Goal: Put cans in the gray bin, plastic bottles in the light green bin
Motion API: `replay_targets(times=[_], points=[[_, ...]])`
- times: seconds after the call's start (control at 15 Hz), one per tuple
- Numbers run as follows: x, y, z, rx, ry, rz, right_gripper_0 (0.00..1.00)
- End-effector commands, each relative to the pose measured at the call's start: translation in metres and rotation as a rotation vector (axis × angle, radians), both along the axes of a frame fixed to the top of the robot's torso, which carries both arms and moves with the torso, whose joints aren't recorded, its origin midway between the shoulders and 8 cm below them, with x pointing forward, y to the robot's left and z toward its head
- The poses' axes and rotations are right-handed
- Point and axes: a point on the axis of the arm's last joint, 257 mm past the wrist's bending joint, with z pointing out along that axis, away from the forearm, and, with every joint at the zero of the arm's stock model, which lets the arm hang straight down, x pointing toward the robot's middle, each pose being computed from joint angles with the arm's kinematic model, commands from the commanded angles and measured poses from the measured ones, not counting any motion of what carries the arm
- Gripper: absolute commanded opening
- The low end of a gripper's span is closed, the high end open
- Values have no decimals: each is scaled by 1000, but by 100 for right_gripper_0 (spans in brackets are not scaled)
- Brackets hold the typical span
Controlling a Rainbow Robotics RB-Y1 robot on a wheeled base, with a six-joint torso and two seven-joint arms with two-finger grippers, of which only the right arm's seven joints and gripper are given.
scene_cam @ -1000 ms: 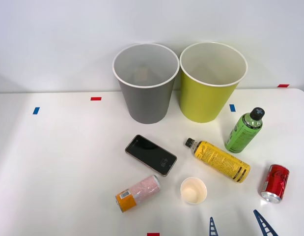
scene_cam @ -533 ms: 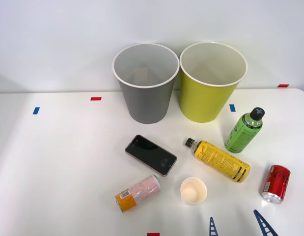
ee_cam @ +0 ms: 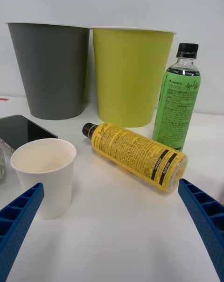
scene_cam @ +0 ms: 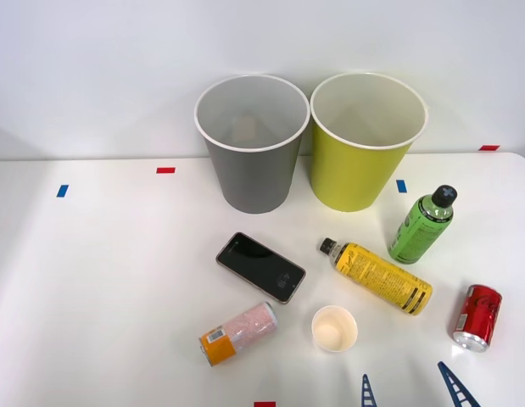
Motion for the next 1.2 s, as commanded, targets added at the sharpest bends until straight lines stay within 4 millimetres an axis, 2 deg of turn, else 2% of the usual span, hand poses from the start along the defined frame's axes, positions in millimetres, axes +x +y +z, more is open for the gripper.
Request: replay_targets(times=[0.07, 1.2], points=[[0, 0, 0, 0, 0, 0, 100], [0, 0, 0, 0, 0, 0, 100]])
